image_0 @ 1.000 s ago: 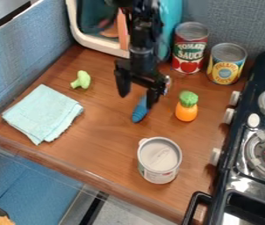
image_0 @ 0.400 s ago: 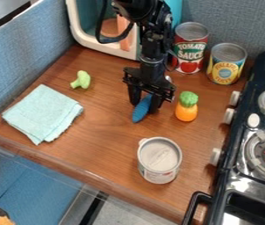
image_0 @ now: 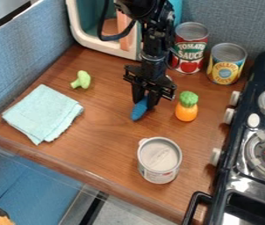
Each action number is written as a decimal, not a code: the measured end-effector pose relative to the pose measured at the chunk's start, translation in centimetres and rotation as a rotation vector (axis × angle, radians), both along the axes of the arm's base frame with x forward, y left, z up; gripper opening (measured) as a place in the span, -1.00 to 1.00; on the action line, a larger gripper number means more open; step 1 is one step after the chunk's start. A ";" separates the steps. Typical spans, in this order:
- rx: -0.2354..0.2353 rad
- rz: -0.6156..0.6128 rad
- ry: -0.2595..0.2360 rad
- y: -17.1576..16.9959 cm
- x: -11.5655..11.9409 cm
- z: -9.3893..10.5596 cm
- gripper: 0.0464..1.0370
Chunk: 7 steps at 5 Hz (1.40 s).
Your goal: Move the blue spoon to the middle bottom of the table
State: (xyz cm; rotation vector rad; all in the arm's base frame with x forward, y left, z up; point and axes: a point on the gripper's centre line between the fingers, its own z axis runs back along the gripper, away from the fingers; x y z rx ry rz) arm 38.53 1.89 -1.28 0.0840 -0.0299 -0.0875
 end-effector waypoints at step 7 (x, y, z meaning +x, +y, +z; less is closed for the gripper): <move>-0.080 -0.003 -0.055 5.5 -10.7 -0.9 -0.17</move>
